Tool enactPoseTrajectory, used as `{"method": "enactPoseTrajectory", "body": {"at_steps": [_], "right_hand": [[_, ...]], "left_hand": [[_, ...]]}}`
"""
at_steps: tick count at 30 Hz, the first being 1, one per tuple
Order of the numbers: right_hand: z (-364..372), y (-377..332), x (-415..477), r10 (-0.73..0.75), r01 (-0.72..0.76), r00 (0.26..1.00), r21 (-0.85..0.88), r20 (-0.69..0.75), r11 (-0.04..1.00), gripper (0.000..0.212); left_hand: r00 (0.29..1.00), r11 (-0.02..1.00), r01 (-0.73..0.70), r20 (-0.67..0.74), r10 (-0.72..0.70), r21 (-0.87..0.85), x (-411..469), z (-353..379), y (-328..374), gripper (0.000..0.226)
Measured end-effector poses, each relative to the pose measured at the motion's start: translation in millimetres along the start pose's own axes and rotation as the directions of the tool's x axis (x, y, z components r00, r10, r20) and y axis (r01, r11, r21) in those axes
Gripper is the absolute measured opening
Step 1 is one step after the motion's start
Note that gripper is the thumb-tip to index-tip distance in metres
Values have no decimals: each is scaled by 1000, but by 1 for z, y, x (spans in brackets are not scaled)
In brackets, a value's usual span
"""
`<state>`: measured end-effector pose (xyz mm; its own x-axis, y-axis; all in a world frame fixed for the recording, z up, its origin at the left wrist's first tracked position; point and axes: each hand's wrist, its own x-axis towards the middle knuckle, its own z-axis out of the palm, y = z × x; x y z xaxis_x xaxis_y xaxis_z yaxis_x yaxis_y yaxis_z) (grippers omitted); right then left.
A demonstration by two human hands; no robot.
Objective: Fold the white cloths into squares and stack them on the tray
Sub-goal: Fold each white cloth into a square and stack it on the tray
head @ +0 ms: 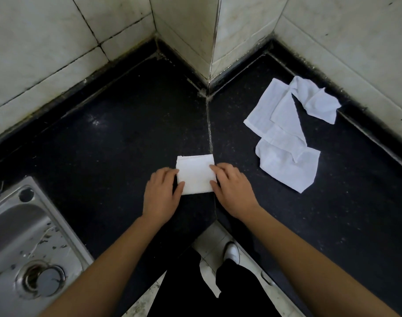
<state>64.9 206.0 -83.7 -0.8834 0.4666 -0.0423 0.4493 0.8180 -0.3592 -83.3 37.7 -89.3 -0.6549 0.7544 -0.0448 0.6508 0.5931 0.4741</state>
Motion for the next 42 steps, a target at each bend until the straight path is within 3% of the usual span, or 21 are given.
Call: {"method": "enactPoseTrajectory", "body": {"at_steps": [2, 4, 6, 11, 17, 21, 25, 30, 34, 36, 38, 40, 42], "right_hand": [[1, 4, 6, -184, 195, 980, -179, 78, 964, 57], [2, 9, 17, -199, 266, 947, -267, 254, 926, 66], [4, 16, 25, -129, 256, 917, -309, 377, 916, 74], [10, 29, 27, -73, 232, 892, -312, 447, 922, 82], [5, 23, 27, -46, 187, 891, -274, 453, 943, 80], [1, 5, 2, 182, -180, 941, -33, 286, 983, 89], [6, -8, -24, 368, -389, 911, 95, 185, 916, 73], [4, -20, -36, 467, -478, 878, 143, 108, 866, 61], [1, -26, -36, 587, -623, 781, 302, 210, 721, 56], [0, -29, -31, 617, -660, 749, 354, 240, 663, 50], [0, -30, -26, 632, -687, 723, 387, 279, 615, 44], [1, -30, -20, 644, -711, 700, 384, 308, 589, 37], [2, -29, -17, 655, -731, 680, 372, 329, 572, 33]], "left_hand": [[969, 951, -228, 147, 200, 208, 11, 0, -3, 51], [905, 884, -337, 372, 209, 323, 27, -4, -6, 70], [855, 846, -385, 488, 177, 369, 41, -5, -13, 79], [808, 832, -439, 554, 201, 339, 52, 0, -27, 78], [813, 846, -421, 549, 192, 327, 55, 0, -26, 81], [897, 940, -241, 427, 119, 243, 50, -9, -8, 80], [962, 980, -9, 270, -47, 201, 23, -14, 13, 68], [881, 920, 392, 296, -370, -17, -23, -10, 26, 67], [840, 851, 510, 287, -460, -128, -35, -4, 32, 64], [861, 861, 489, 235, -451, -138, -25, -5, 35, 63], [913, 920, 377, 209, -351, -103, -8, -5, 36, 63], [952, 985, 171, 254, -171, 22, 12, -4, 35, 64], [936, 986, -41, 353, -19, 161, 29, -3, 35, 61]]}}
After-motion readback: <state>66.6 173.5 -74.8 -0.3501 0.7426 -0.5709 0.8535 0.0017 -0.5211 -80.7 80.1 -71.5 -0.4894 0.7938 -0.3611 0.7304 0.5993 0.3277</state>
